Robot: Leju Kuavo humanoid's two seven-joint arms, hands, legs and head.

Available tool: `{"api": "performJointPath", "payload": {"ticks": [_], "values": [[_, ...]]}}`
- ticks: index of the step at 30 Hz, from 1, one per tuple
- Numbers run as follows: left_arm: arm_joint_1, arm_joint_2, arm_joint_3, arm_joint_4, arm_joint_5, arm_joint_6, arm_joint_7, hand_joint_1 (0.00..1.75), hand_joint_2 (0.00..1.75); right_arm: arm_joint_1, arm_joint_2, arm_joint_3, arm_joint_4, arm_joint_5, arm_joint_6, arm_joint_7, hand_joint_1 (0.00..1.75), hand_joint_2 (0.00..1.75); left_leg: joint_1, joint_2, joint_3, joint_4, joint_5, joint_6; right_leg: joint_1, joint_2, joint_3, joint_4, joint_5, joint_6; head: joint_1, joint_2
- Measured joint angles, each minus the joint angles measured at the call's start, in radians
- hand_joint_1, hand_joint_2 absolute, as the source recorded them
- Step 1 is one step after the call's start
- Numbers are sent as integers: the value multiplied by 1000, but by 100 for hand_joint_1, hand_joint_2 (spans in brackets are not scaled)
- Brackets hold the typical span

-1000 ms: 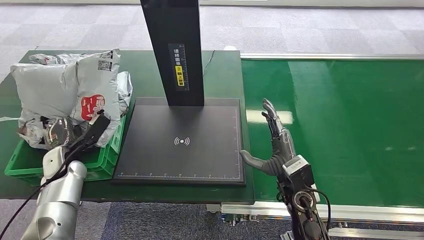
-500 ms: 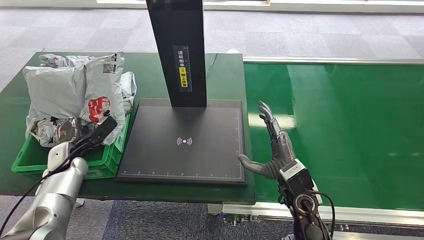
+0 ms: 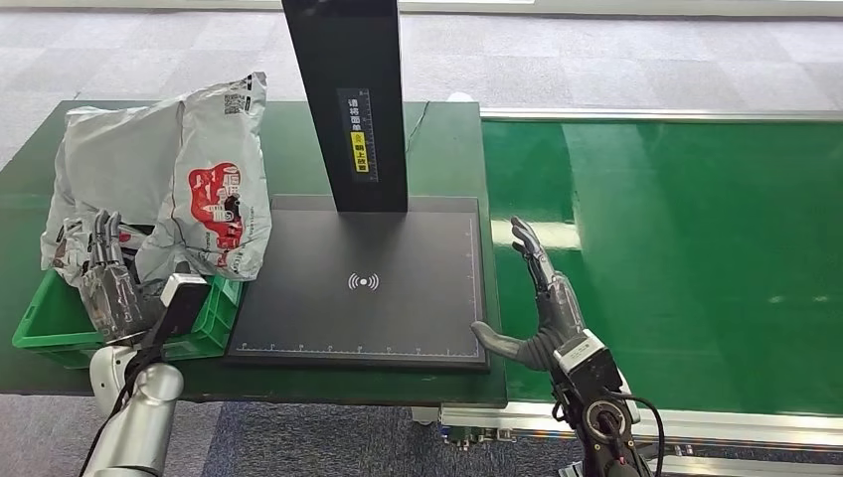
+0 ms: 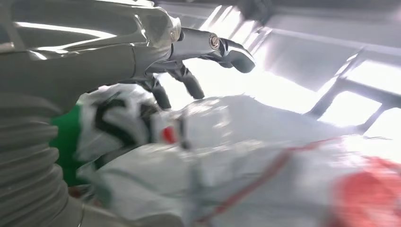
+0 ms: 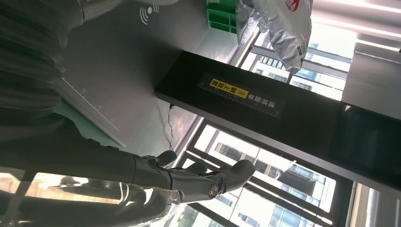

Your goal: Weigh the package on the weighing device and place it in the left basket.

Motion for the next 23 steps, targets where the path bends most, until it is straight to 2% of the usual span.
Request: {"api": "performJointPath", "payload": {"ticks": [3,5,11,15,17,19,22,23], "values": [[23,-48,43,-79,73,0,-176,0,175,-5,1,7,3,-2,1,-7,0,175,0,0,-1,0,0,0,0,0,-1,0,0,0,0,0],[42,-77,61,-147,118,0,-234,0,175,-11,1,15,8,-5,1,-13,0,175,0,1,-1,0,0,0,0,0,-1,0,0,0,0,0],[94,-125,73,-348,215,0,-249,0,175,-29,1,36,26,-12,-7,-18,0,175,1,0,-3,0,0,0,0,0,-2,0,0,0,0,0],[130,-119,-3,-423,440,-37,-250,0,175,-46,0,43,41,-33,-13,-19,0,175,0,0,-3,0,0,0,0,0,-3,0,0,0,0,0],[145,-112,-73,-427,570,-127,-239,0,175,-57,-1,42,50,-52,-14,-19,0,175,0,-1,-3,0,0,0,0,-1,-3,0,0,0,0,0],[162,-109,-144,-427,666,-267,-212,0,175,-64,-1,39,58,-83,-14,-21,0,175,0,-1,-3,0,0,0,0,-1,-3,0,0,0,0,0],[186,-105,-247,-424,720,-465,-148,0,175,-67,-2,23,67,-159,3,-4,0,175,0,0,-3,0,0,0,0,0,-3,0,0,0,0,0],[189,-104,-264,-423,725,-495,-134,0,175,-67,-2,19,68,-176,8,3,0,175,0,0,-3,0,0,0,0,0,-3,0,0,0,0,0]]}}
